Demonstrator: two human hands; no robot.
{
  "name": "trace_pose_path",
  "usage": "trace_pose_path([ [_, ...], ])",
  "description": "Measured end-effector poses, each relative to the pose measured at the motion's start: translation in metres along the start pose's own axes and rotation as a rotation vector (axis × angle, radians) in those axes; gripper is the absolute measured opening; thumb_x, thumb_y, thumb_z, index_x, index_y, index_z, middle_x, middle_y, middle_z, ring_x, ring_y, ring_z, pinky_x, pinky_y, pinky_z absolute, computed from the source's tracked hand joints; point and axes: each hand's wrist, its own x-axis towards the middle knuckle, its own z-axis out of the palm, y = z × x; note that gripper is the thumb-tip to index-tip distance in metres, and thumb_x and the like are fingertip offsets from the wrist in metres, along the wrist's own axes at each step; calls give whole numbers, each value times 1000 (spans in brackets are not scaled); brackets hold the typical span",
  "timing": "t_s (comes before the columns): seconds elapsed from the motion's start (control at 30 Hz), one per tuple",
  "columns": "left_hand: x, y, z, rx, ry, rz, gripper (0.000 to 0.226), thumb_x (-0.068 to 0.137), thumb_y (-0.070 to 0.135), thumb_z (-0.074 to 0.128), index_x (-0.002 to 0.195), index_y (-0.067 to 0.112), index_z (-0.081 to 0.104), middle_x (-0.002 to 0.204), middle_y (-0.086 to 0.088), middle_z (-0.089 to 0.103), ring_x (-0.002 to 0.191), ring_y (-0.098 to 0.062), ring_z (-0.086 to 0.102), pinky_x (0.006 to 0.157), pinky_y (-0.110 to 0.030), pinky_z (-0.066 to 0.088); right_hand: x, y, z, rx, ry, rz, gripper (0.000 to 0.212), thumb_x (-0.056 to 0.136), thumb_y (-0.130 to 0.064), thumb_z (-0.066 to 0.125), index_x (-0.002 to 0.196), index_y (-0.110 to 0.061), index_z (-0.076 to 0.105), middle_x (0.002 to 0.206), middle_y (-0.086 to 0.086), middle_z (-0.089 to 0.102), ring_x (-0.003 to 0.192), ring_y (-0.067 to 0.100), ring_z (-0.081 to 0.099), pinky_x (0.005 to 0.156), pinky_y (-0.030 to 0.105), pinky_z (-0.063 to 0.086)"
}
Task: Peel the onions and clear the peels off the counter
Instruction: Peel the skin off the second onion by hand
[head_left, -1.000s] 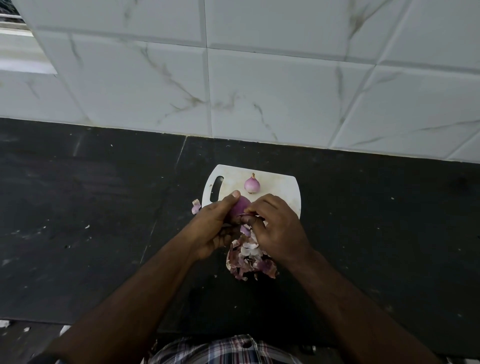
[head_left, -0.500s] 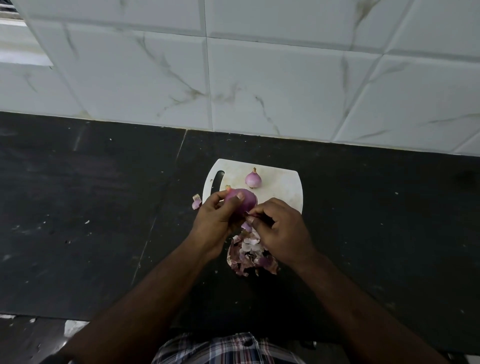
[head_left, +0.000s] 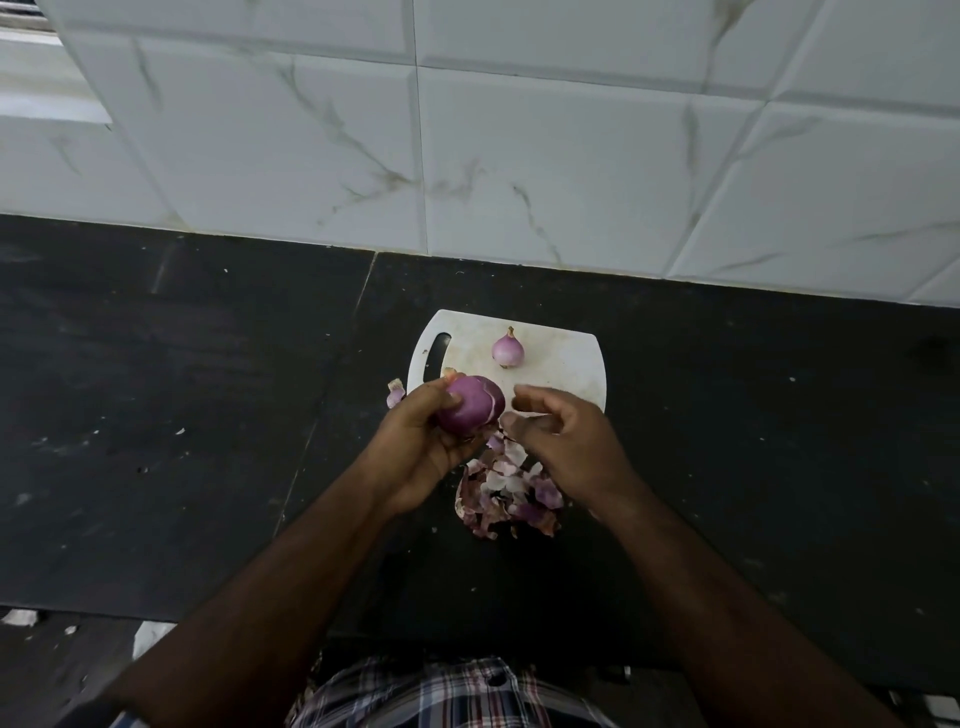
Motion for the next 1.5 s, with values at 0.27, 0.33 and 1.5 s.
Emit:
trace_pose_path([
  [0.27, -9, -2, -5, 73, -61, 41, 56, 82, 4, 68, 136, 8, 53, 129, -23, 63, 101, -34, 70, 77, -39, 62, 1, -15, 3, -92, -83, -52, 52, 74, -36, 73, 125, -28, 65, 115, -12, 70, 92, 8, 71, 88, 40, 59],
  [0.33, -12, -1, -6, 101, -70, 50, 56, 81, 3, 68, 134, 10, 56, 128, -21, 63, 100, -34, 70, 78, -39, 63, -1, -15, 2, -130, -96, -71, 49, 76, -27, 71, 124, -29, 64, 116, -12, 70, 90, 7, 72, 87, 38, 60],
  [1.5, -17, -6, -14, 357, -194, 48, 58, 71, -5, 75, 125, 15, 69, 139, -17, 59, 118, -36, 66, 90, -47, 60, -10, -21, -3, -318, -107, -145, 43, 71, -24, 76, 112, -23, 66, 101, -11, 71, 92, 7, 69, 80, 36, 60],
])
